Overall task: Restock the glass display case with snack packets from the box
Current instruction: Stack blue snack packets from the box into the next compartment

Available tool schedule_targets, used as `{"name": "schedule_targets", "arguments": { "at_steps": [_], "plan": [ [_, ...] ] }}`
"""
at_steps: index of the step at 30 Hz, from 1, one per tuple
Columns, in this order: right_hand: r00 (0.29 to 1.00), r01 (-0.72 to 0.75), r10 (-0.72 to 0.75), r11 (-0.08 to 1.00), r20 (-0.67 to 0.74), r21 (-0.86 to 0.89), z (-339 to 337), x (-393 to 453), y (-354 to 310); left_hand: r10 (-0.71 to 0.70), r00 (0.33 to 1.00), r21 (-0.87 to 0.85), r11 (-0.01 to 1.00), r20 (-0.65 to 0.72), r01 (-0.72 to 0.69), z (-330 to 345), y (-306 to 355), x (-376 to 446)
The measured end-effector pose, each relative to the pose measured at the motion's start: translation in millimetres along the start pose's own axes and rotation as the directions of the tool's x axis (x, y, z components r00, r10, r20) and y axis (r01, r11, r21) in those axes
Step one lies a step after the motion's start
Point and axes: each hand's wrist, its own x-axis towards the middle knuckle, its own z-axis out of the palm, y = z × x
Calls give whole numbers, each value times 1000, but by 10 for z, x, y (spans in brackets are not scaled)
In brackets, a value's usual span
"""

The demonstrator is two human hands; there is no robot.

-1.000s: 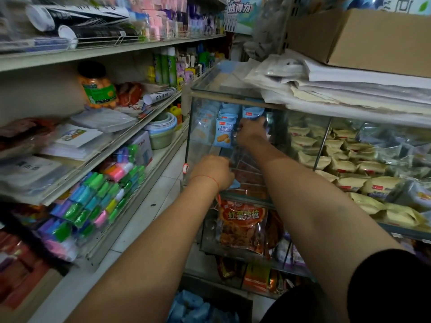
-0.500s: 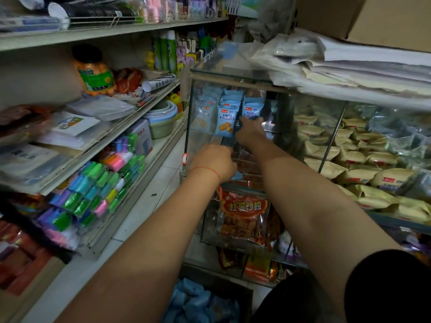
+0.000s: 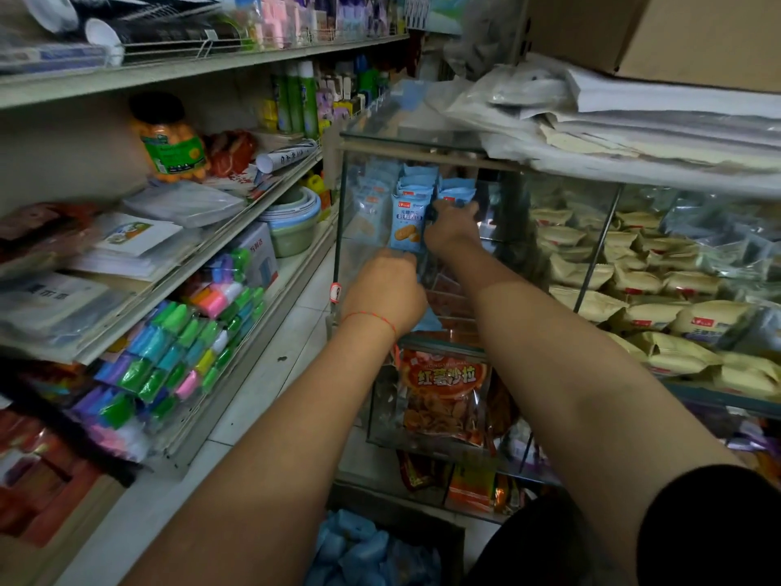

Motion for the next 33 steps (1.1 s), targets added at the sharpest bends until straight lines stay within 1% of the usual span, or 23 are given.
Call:
{"name": "schedule_targets", "arguments": {
  "at_steps": [3, 5, 7, 8, 9, 10, 11, 14, 18, 19, 21, 23, 25, 27, 29, 31, 33],
  "plan": [
    [997, 36, -36, 999, 64, 1, -243, -128, -173, -25, 994, -72, 997, -109, 18, -40, -1, -19],
    [981, 143, -136, 989, 138, -43, -434, -256, -304, -62, 983, -163, 986, -173, 33, -97, -13, -14],
    [941, 257, -227, 962, 251, -95, -556, -482, -395, -89, 982, -255, 966, -168, 44, -138, -18, -32],
    [913, 281, -232, 954, 335, -107, -570, -603, -406, -86, 984, -278, 960, -155, 40, -146, -19, -45],
    [886, 281, -214, 953, 411, -110, -556, -704, -399, -79, 986, -286, 958, -145, 35, -149, -19, -57],
    [869, 260, -187, 960, 458, -102, -548, -794, -380, -75, 988, -284, 958, -137, 34, -151, -19, -63],
    [867, 242, -174, 966, 467, -90, -543, -871, -351, -74, 988, -276, 961, -132, 35, -151, -18, -67],
    [891, 229, -179, 971, 418, -72, -516, -966, -237, -65, 986, -243, 970, -151, 26, -152, 3, -98],
    [860, 264, -162, 953, 484, -150, -406, -1043, -186, -6, 982, -158, 987, -190, -24, -149, 43, -161],
    [866, 254, -151, 954, 477, -160, -378, -1030, -186, 5, 982, -139, 990, -188, -32, -147, 44, -168],
    [909, 148, -80, 980, 410, -137, -364, -961, -160, 16, 980, -101, 994, -196, -36, -140, 45, -165],
    [962, 11, -5, 1000, 274, -20, -390, -846, -101, 36, 972, -45, 998, -233, -48, -124, 59, -164],
    [993, -55, 44, 994, 114, 97, -393, -690, -39, 63, 956, -6, 998, -285, -67, -110, 73, -177],
    [997, -81, 83, 990, -8, 117, -392, -519, -10, 78, 945, 4, 997, -318, -81, -103, 69, -189],
    [990, -121, 128, 986, -58, 115, -370, -320, 6, 93, 937, 15, 996, -337, -93, -95, 54, -200],
    [992, -96, 99, 995, -85, 37, -386, -169, -12, 108, 929, 35, 994, -353, -103, -95, 46, -197],
    [993, -49, 51, 999, -110, 21, -384, -59, -39, 112, 928, 49, 994, -356, -101, -99, 38, -178]
  ]
}}
